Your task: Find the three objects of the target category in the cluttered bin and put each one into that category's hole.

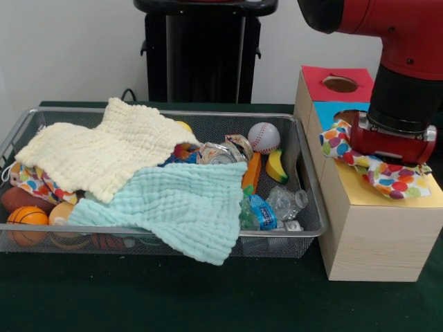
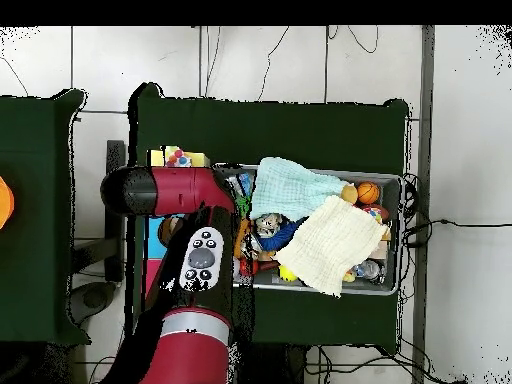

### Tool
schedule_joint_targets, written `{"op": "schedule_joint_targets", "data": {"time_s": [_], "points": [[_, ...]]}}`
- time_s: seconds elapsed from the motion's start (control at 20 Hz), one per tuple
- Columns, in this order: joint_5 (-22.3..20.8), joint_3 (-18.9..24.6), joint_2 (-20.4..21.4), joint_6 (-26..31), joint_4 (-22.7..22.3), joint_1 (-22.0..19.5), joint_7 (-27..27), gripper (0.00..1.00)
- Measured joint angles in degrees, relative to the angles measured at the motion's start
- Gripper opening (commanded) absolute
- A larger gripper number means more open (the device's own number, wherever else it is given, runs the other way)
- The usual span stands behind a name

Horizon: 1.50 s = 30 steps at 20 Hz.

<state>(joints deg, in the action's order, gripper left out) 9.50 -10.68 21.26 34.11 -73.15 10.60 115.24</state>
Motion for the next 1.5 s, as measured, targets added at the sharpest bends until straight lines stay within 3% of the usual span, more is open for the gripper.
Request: {"op": "schedule_joint_targets", "data": {"time_s": [0.3,0.8,1.5], "points": [[0.0,0.0,2.2,1.6,-0.8,0.0,0.0,0.00],[0.0,0.0,8.9,9.6,-0.8,0.0,0.0,0.00],[0.0,1.0,10.9,9.6,-1.7,-1.9,0.0,0.00]]}}
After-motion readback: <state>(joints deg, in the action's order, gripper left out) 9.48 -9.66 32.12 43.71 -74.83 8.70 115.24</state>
